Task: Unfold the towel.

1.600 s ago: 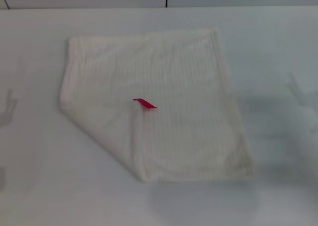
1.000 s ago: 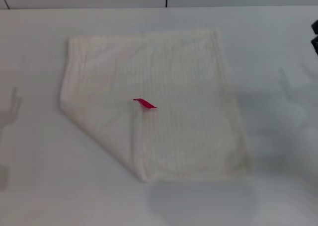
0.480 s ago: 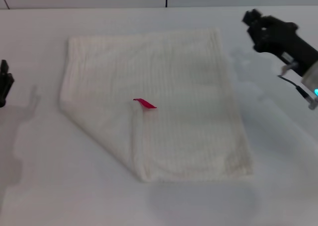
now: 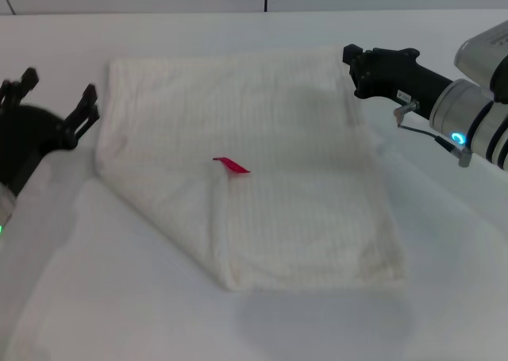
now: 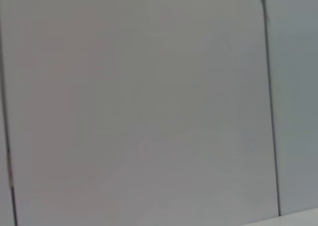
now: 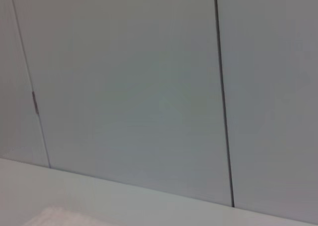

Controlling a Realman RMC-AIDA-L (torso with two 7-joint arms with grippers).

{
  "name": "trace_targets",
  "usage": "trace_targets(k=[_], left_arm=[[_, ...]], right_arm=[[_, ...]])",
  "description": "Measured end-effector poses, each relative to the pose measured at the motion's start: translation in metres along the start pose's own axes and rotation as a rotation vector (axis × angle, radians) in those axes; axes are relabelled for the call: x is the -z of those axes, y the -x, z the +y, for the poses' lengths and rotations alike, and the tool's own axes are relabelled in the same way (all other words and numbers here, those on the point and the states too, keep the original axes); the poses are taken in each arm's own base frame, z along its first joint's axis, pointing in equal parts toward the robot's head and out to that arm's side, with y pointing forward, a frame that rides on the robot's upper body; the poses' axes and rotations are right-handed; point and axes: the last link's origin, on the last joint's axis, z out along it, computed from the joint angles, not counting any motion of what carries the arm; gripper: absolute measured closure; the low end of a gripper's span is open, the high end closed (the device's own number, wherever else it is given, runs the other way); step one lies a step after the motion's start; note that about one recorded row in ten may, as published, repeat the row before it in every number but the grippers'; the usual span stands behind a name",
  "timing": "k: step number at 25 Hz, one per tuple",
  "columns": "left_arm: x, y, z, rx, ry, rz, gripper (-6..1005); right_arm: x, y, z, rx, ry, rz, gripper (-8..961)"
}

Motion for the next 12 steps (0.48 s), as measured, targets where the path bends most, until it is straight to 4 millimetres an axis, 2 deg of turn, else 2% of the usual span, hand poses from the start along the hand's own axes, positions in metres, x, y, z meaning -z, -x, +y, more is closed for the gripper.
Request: trace_targets(k=[5, 12], left_arm=[[-0.019, -0.034, -0.001, -0.093, 0.054, -0.122, 144], [-0.033, -0.058, 0.004, -0.306, 0.099, -0.289, 401]], right_arm=[[0.002, -0.002, -0.001, -0.003, -0.002, 0.006, 953], [0.003, -0.007, 0.000, -0.005, 0.004, 0.018, 953]])
